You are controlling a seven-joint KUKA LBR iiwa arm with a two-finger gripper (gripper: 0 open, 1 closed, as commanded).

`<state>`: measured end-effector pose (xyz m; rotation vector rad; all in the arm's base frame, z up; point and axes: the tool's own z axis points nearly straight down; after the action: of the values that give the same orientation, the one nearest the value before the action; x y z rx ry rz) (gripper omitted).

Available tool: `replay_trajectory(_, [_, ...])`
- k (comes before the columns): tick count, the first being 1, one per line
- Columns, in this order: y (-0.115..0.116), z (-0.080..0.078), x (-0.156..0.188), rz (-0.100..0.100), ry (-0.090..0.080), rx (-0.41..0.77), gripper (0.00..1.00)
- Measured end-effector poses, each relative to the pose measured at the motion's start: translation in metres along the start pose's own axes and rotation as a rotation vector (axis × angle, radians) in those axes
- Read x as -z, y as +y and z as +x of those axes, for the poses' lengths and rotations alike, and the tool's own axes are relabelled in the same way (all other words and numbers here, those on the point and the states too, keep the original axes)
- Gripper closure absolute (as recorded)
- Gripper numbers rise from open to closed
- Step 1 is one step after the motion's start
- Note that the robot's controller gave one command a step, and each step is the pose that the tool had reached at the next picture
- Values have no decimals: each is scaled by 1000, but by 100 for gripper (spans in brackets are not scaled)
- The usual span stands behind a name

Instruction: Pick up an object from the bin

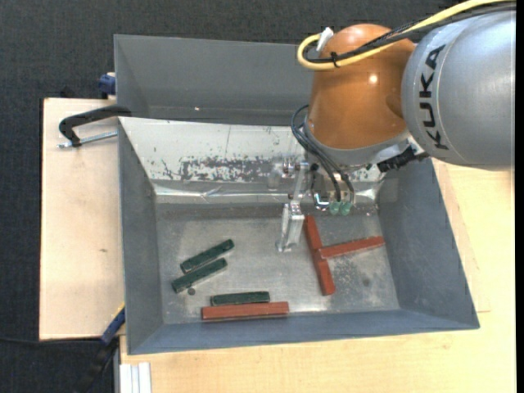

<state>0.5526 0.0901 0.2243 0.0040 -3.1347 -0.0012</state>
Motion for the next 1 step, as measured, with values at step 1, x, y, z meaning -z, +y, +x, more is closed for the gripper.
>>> replay_trajectory(1, [-1, -2, 5, -1, -9, -2, 0])
